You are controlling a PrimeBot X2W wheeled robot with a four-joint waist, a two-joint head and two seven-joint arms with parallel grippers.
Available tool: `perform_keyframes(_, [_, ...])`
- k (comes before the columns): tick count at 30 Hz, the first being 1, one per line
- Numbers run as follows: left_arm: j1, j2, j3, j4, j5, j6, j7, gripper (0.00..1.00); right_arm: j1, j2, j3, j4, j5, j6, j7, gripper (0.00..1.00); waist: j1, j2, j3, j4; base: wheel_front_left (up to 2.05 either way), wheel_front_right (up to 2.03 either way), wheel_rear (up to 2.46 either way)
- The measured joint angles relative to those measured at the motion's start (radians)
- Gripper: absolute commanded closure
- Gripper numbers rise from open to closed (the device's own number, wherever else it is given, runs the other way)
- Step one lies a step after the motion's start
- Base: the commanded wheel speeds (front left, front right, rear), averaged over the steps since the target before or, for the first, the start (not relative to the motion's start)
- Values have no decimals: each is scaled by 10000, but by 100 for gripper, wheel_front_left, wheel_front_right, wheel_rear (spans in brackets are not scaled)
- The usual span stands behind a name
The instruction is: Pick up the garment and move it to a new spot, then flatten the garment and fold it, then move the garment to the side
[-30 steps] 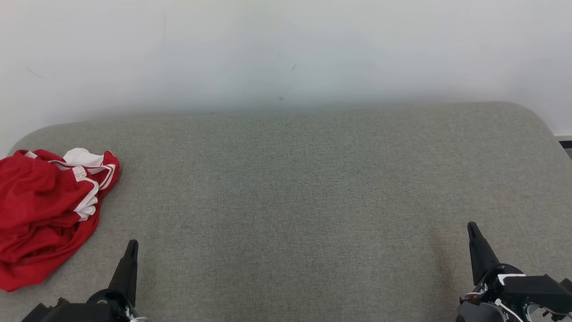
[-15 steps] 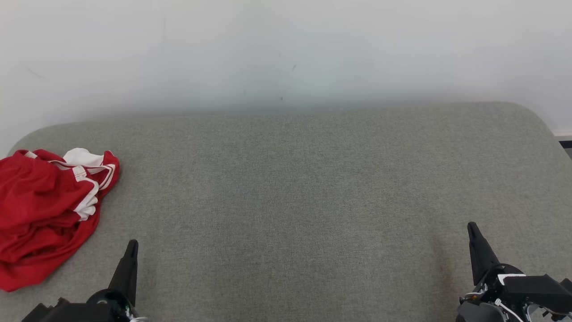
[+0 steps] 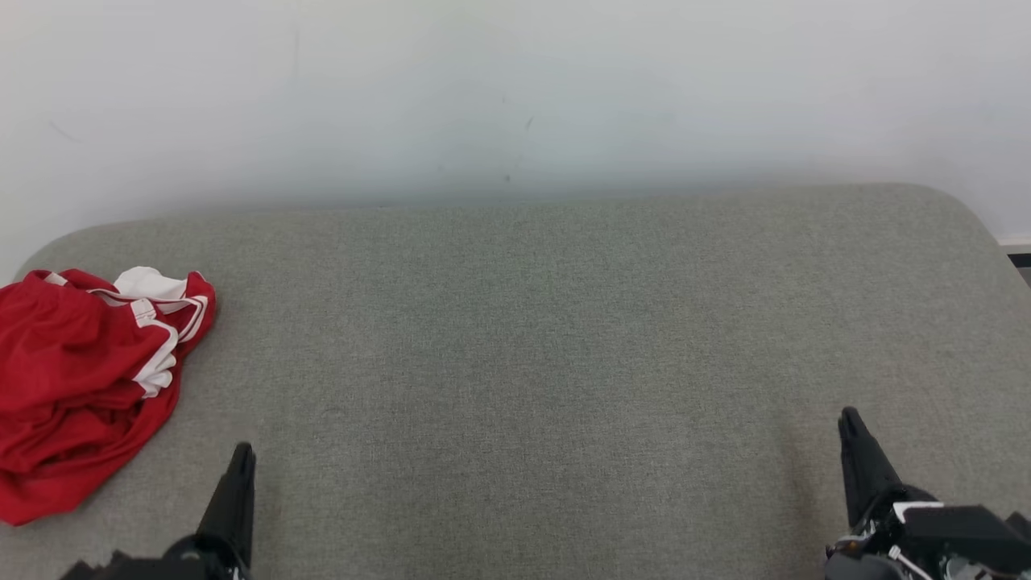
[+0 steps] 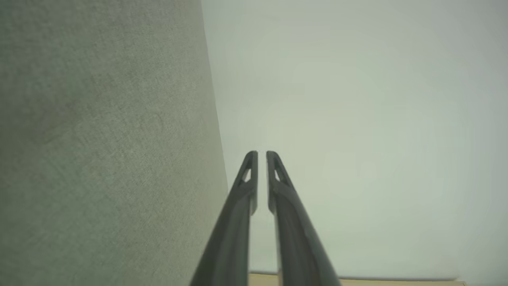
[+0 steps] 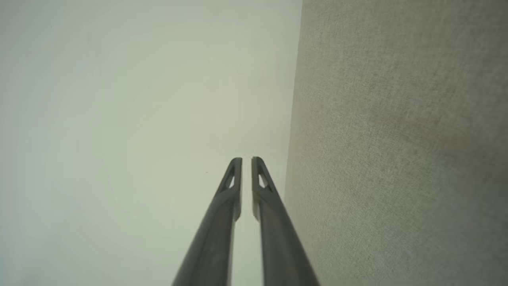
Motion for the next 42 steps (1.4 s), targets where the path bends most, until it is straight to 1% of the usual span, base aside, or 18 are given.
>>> perform_keyframes(1, [83, -23, -10, 86, 0, 2, 0, 100, 62, 8, 6, 79, 0, 2, 0, 100, 0, 0, 0, 0, 0, 0, 0])
perform_keyframes(2, [170, -42, -15, 184, 0, 2, 0, 0, 138, 15, 10, 188, 0, 2, -2, 0, 0, 0, 0, 0, 0, 0, 0])
perform_keyframes(5, [407, -81, -42, 403, 2, 2, -44, 0, 356, 31, 46, 407, -2, 0, -44, 0, 0, 0, -6, -2, 0, 0, 0])
perform_keyframes(9, [438, -82, -127, 407, 98, 2, -245, 0, 375, 36, 221, 395, -79, 0, -244, 0, 0, 1, -38, -12, 0, 0, 0])
perform_keyframes(13, [446, -81, -157, 391, 328, 8, -443, 0, 373, 40, 318, 395, -602, 0, -447, 0, 0, 0, -66, -15, 0, 0, 0])
perform_keyframes(17, [454, -81, -176, 341, 863, 102, -629, 0, 369, 38, 395, 384, -1319, 0, -631, 0, 0, 0, -92, -13, 0, 0, 0])
perform_keyframes(24, [502, -75, -291, 150, 2249, 362, -940, 0, 346, 38, 558, 334, -3030, 0, -932, 0, 2, 0, -148, -5, 0, 0, 0])
perform_keyframes(36, [781, -67, -629, -155, 4974, 817, -1411, 0, 346, 38, 940, 337, -6241, 0, -1409, 0, 2, 0, -270, -7, 0, 0, 0])
perform_keyframes(42, [885, -59, -777, -209, 6236, 972, -1609, 0, 346, 38, 1074, 410, -7478, 0, -1561, 0, 2, 0, -321, -6, 0, 0, 0])
